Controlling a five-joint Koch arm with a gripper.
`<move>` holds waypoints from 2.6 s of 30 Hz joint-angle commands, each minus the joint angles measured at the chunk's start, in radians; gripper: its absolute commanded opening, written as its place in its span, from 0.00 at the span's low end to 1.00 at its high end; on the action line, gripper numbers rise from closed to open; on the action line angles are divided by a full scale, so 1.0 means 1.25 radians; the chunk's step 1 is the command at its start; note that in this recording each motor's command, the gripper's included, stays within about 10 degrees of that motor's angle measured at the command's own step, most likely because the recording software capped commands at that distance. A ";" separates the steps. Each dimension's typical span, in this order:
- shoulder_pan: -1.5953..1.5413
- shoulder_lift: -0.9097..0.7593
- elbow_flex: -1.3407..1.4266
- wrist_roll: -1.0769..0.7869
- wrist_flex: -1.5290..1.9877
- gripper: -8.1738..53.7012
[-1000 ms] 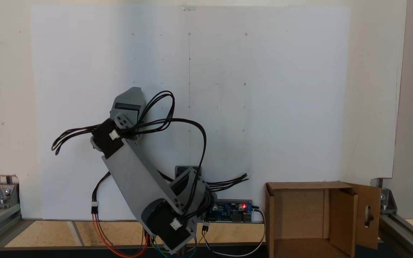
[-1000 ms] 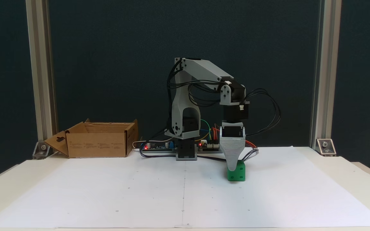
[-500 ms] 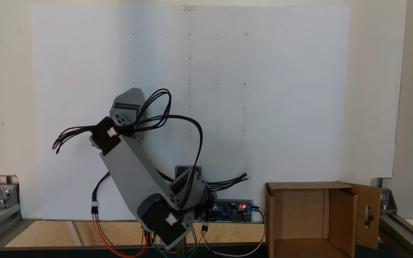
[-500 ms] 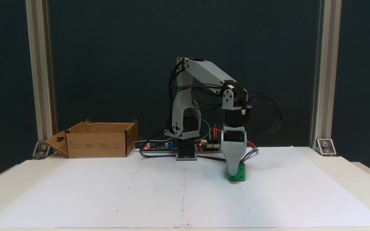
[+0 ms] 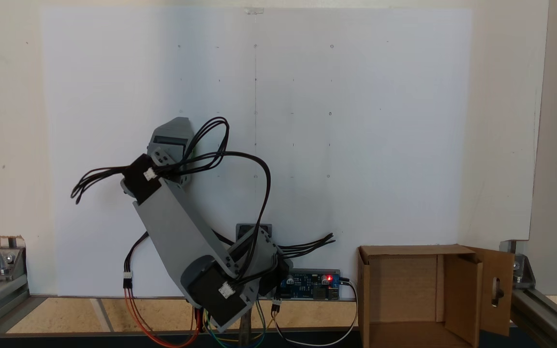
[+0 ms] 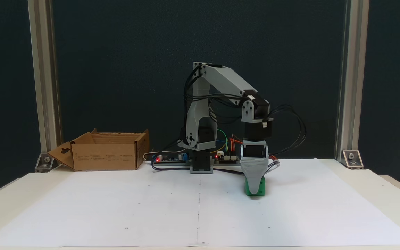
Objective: Grasp a green dice and put it in the bin.
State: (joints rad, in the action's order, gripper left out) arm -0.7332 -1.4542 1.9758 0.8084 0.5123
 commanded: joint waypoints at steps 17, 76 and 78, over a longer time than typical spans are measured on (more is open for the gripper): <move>0.082 -0.026 -0.012 0.065 0.006 0.32; 2.070 0.142 -0.578 -1.031 0.313 0.79; 2.071 0.142 -0.578 -1.028 0.245 0.89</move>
State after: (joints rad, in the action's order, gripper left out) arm 1.8515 -1.2609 1.2962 -0.4142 0.8882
